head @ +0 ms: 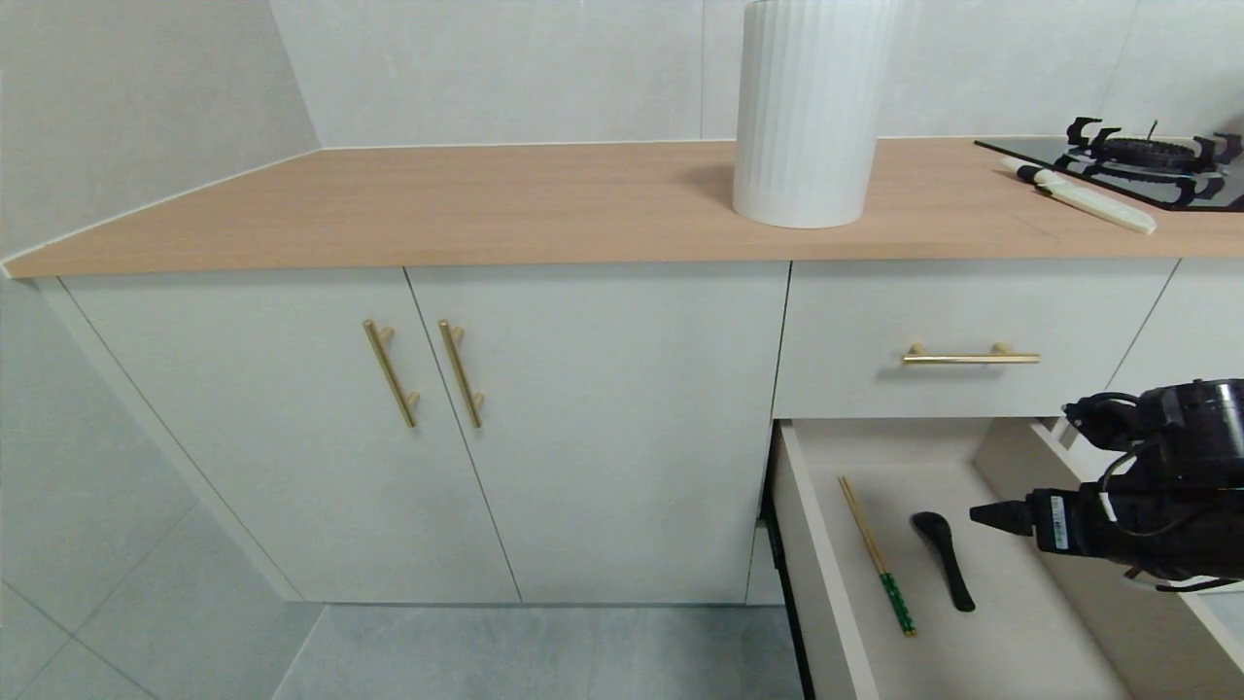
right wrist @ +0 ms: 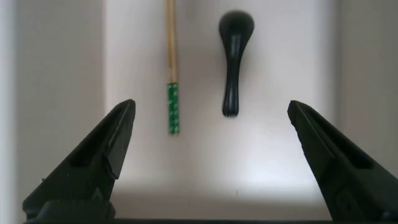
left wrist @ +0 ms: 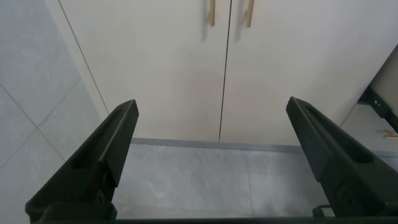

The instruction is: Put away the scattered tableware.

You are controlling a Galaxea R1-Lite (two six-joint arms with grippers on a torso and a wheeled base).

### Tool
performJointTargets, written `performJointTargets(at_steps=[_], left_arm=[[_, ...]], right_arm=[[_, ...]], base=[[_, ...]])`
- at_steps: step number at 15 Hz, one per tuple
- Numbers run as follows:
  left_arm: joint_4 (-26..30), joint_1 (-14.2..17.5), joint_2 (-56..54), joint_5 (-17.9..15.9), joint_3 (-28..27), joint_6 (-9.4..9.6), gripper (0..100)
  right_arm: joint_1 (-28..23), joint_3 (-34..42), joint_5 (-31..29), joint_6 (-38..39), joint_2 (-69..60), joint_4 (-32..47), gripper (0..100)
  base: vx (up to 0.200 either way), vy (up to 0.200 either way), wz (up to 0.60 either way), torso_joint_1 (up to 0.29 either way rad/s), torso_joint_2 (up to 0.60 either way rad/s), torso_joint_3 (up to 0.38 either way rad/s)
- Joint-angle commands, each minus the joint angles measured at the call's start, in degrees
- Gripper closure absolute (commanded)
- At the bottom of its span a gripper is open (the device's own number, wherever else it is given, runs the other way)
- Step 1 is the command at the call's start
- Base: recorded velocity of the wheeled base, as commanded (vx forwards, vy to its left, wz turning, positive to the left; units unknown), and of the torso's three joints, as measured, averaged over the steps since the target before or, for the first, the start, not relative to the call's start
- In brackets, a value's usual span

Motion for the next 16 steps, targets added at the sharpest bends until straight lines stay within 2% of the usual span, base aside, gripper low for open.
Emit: performJointTargets(at_steps=[1,2,7,16], left_arm=[[0.0,0.0,0.0,0.0,0.0,0.42,0],[0.0,0.0,0.0,0.1,0.0,-0.64,0],[0.0,0.0,0.0,0.1,0.0,-0.55,0],[0.0,0.0,0.0,0.1,0.0,-0.64,0]], right_arm=[[1.5,0.4,0.0,-0.1,-9.9,4.3,0],[2.5,0.5,-0.1,-0.2,-12.3,6.1,0],[3.9,0.6,-0.1,-1.0,-16.1,10.6,0],[6.1,0.1,-0.9,-1.0,-18.6,17.0,0]], base=[[0.0,0.0,0.0,0.0,0.0,0.0],[0.0,0.0,0.0,0.0,0.0,0.0],[0.0,0.0,0.0,0.0,0.0,0.0],[-0.2,0.0,0.0,0.002,0.0,0.003]])
